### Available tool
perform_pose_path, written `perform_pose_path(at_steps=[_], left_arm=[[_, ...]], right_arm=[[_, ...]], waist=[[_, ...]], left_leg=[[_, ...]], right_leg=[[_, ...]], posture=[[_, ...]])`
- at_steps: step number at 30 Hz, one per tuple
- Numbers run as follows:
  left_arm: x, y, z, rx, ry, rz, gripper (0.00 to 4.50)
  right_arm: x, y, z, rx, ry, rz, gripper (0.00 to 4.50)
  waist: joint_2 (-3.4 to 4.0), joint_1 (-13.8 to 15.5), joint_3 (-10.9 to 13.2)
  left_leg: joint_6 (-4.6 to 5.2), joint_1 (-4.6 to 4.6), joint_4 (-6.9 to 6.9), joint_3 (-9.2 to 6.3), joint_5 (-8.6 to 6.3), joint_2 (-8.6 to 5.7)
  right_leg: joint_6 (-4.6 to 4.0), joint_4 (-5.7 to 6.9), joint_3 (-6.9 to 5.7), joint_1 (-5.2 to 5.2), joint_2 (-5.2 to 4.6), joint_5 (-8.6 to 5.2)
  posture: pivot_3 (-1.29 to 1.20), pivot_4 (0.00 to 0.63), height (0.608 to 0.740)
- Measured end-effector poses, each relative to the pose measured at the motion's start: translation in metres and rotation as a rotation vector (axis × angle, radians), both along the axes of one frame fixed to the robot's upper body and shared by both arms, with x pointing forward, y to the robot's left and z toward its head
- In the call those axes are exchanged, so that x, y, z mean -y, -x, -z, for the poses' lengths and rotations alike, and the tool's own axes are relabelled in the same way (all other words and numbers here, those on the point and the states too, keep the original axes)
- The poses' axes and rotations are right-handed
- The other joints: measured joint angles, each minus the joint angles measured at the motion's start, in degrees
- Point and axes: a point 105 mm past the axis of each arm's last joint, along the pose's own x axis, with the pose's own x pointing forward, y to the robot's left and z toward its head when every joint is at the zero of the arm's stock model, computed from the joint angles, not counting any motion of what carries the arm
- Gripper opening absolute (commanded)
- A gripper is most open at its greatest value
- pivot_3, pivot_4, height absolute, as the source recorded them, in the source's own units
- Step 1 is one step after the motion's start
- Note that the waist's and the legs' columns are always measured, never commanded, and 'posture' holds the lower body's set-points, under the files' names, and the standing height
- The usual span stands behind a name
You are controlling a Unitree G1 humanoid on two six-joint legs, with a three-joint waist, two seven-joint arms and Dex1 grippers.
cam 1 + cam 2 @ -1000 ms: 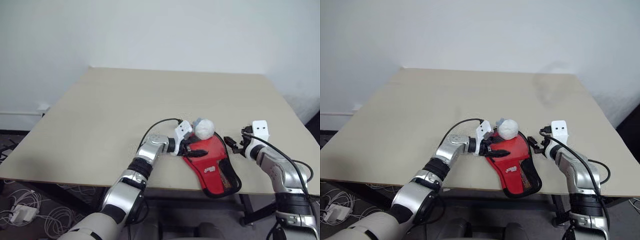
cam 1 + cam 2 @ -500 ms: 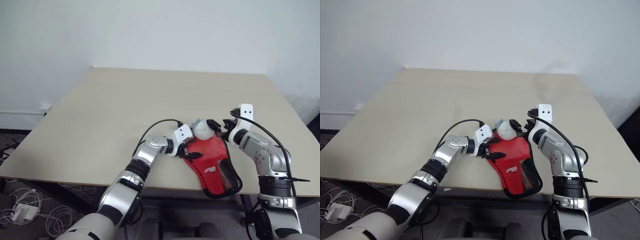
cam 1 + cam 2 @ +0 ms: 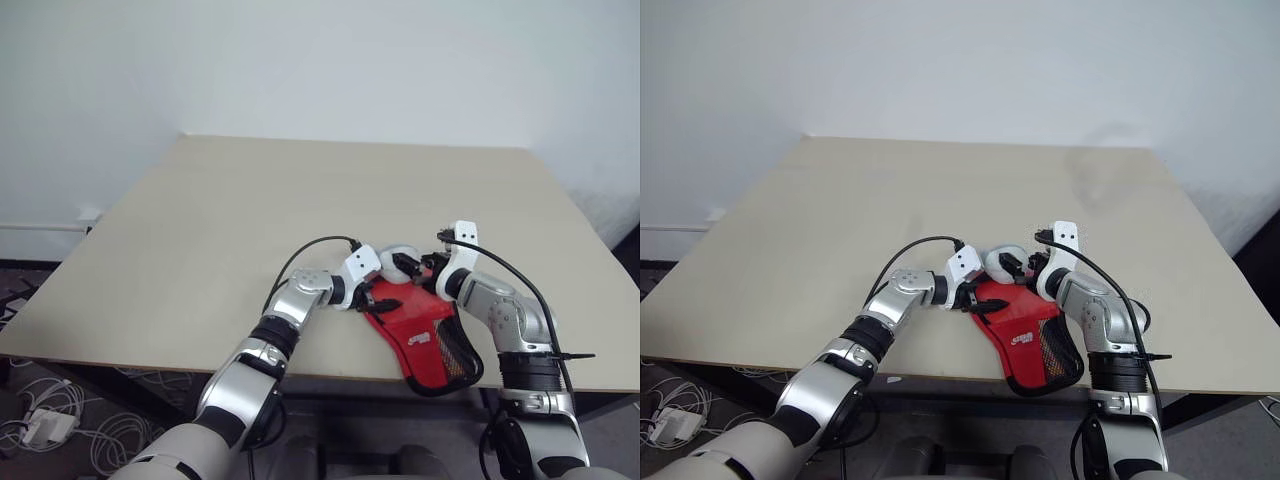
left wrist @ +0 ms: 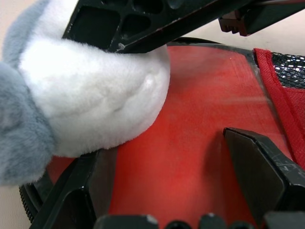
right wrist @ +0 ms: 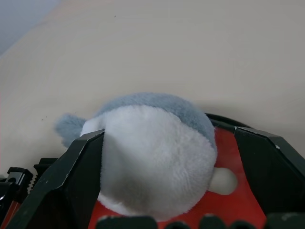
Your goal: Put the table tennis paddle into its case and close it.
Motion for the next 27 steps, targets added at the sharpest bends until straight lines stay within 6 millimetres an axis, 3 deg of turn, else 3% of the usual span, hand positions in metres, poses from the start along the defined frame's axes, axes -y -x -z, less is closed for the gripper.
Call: perform_pose_path(at_steps=[11, 15, 24, 27], left_arm=[[-0.003, -0.009, 0.003, 0.027, -0.033, -0.052, 3.72], [-0.004, -0.014, 0.002, 0.047, -0.060, -0.079, 3.72], [-0.004, -0.015, 0.002, 0.049, -0.065, -0.083, 3.72], [-0.005, -0.016, 0.003, 0.039, -0.066, -0.092, 3.72]], right_arm=[[-0.010, 0.013, 0.002, -0.004, -0.053, -0.071, 0.64], [-0.007, 0.008, 0.002, 0.023, -0.022, -0.038, 0.52], [0.014, -0.030, 0.006, 0.070, 0.127, 0.143, 0.24], [0.021, -0.035, 0.011, 0.069, 0.148, 0.178, 0.14]], waist=[[-0.01, 0.00, -0.03], [-0.02, 0.00, -0.04], [-0.02, 0.00, -0.04], [-0.02, -0.01, -0.05]], left_leg=[[0.00, 0.11, 0.01, 0.00, 0.00, 0.00], [-0.01, 0.29, 0.00, 0.01, 0.00, 0.00], [-0.01, 0.48, -0.08, 0.07, -0.01, 0.00], [-0.01, 0.53, -0.08, 0.07, -0.01, 0.00]], right_leg=[[0.00, 0.00, 0.00, 0.12, 0.00, 0.00], [0.01, 0.00, 0.00, 0.21, 0.00, -0.01], [0.00, -0.01, 0.04, 0.28, -0.01, -0.01], [0.00, -0.02, 0.05, 0.32, -0.01, -0.01]], posture=[[0.00, 0.000, 0.728], [0.00, 0.000, 0.728], [0.00, 0.000, 0.728], [0.00, 0.000, 0.728]])
